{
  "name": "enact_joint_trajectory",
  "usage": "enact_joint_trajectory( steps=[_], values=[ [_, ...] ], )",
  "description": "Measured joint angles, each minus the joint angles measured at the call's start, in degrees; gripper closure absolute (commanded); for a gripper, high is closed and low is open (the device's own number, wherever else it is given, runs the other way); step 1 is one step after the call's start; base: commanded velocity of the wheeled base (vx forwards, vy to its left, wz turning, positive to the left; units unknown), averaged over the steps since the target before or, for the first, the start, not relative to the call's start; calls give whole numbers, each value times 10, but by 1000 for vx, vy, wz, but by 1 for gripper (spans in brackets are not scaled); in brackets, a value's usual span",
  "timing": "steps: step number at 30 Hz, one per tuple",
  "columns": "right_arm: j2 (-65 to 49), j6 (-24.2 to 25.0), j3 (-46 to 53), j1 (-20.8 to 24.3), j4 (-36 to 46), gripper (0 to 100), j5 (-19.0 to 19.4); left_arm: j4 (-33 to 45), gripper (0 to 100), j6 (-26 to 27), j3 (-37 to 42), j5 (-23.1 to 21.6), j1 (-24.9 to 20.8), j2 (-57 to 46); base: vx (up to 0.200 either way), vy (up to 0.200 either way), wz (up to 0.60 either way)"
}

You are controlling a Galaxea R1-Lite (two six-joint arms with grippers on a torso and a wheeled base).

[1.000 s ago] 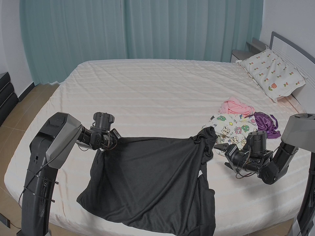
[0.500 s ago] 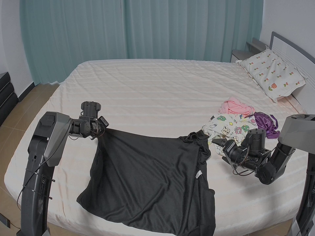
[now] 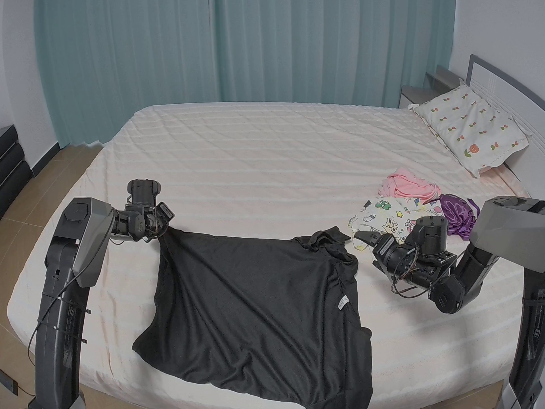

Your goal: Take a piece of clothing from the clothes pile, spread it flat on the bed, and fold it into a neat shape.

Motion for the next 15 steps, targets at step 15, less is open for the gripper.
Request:
enact_joint_trajectory(
  steps=[15],
  values=[
    [46,-84,-150,20,135,0,-9,6,0,-76,73,-23,6,-56,0,0,0]
  ],
)
